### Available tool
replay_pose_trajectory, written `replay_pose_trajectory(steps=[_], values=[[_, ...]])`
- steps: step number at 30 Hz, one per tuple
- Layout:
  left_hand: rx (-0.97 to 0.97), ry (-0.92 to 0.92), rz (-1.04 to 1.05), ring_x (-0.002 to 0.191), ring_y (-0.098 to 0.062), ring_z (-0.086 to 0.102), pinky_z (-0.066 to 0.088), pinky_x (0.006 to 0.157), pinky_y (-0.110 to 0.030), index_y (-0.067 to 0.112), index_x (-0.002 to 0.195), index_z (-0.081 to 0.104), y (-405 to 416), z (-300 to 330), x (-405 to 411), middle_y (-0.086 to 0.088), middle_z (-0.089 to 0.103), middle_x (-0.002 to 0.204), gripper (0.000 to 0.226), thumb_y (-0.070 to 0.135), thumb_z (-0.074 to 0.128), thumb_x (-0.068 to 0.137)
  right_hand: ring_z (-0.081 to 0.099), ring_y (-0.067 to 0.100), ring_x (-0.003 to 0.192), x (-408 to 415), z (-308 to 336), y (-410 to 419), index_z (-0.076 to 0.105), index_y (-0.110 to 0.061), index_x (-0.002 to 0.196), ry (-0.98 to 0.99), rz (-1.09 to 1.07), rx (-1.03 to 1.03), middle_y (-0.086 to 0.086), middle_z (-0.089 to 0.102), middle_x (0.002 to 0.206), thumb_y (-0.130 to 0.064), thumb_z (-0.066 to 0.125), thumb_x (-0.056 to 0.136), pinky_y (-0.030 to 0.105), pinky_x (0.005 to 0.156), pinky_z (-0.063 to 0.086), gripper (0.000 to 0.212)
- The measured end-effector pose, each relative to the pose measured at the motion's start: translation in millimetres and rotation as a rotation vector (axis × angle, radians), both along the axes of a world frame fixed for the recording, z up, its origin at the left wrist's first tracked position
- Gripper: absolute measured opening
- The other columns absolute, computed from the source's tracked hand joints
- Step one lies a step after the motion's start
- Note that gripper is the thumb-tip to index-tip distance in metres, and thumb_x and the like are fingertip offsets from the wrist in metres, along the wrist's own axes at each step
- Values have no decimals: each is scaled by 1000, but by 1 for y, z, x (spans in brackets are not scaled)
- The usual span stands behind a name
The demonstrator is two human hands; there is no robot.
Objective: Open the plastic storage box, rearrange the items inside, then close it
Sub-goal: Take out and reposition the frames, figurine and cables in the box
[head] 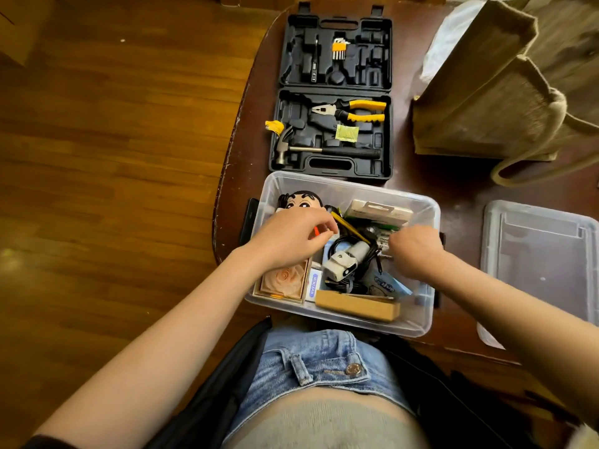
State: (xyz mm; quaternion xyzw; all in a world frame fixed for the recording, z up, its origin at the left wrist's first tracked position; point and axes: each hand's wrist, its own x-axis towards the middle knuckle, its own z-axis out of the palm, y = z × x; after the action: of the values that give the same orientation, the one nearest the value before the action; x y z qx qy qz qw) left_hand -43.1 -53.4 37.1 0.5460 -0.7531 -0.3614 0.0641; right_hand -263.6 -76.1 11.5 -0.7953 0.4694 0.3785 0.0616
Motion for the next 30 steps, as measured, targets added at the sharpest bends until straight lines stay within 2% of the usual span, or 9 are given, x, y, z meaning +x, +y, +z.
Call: replay_pose_trajectory(steps=[3, 9, 12, 16, 20, 22, 24, 27, 30], values=[[-11, -10, -40, 97, -7, 57, 48, 85, -31, 27, 107, 65, -2, -2, -5, 11, 65, 107, 18, 27, 52, 94, 64, 18, 89, 5, -24, -1, 65, -16, 100, 68, 13, 35, 0, 67, 100, -18, 44, 94, 21, 45, 30, 22], [-46, -25, 2, 109, -11, 50, 31, 103, -37, 26, 105, 65, 5, -10, 5, 8, 61, 114, 16, 24, 52, 94, 64, 17, 91, 3, -54, -4, 65, -18, 101, 76, 37, 4, -2, 67, 100, -10, 48, 92, 24, 60, 41, 20], [-48, -38, 34, 113, -12, 46, 26, 103, -34, 26, 105, 65, 11, -14, 13, 8, 59, 118, 17, 24, 52, 95, 64, 19, 92, 2, -59, -6, 66, -17, 100, 29, -5, -14, 0, 67, 99, -12, 49, 92, 25, 63, 43, 19], [-77, -19, 57, 109, -10, 45, 29, 101, -33, 28, 103, 66, 18, -17, 21, 11, 56, 117, 15, 23, 55, 93, 65, 20, 92, 2, -62, -7, 67, -15, 102, 8, -46, -10, 1, 68, 100, -12, 49, 94, 26, 67, 48, 20], [-89, -13, 41, 115, -7, 42, 27, 103, -33, 30, 106, 67, 26, -22, 30, 13, 53, 117, 22, 40, 62, 87, 62, 22, 91, 10, -43, -14, 62, -14, 99, -3, -122, 40, 3, 65, 99, -7, 51, 89, 27, 63, 43, 17], [-68, -49, 21, 122, -8, 38, 25, 106, -35, 33, 108, 66, 30, -25, 34, 12, 50, 123, 31, 51, 63, 83, 55, 18, 69, 16, -24, -20, 54, -12, 75, -68, -136, -4, 0, 56, 77, -5, 50, 86, 26, 56, 40, 14], [-45, -74, 28, 128, -11, 34, 24, 108, -36, 36, 107, 65, 35, -28, 35, 9, 46, 130, 35, 57, 63, 79, 47, 17, 57, 28, -9, -20, 46, -13, 66, -251, -102, -36, -2, 46, 64, -8, 50, 85, 25, 49, 37, 20], [-27, -39, 65, 128, -10, 34, 25, 107, -34, 36, 101, 67, 37, -30, 35, 8, 46, 131, 31, 58, 62, 79, 55, 23, 69, 54, 0, -8, 58, -13, 78, -609, -51, 142, 1, 57, 71, -20, 50, 89, 31, 60, 45, 15], [-17, 18, 145, 125, -6, 36, 25, 104, -30, 37, 89, 64, 37, -31, 35, 10, 48, 128, 16, 52, 61, 83, 63, 26, 85, 77, -19, 3, 69, -11, 100, -574, 25, 300, 6, 69, 92, -18, 47, 93, 39, 76, 53, 24]])
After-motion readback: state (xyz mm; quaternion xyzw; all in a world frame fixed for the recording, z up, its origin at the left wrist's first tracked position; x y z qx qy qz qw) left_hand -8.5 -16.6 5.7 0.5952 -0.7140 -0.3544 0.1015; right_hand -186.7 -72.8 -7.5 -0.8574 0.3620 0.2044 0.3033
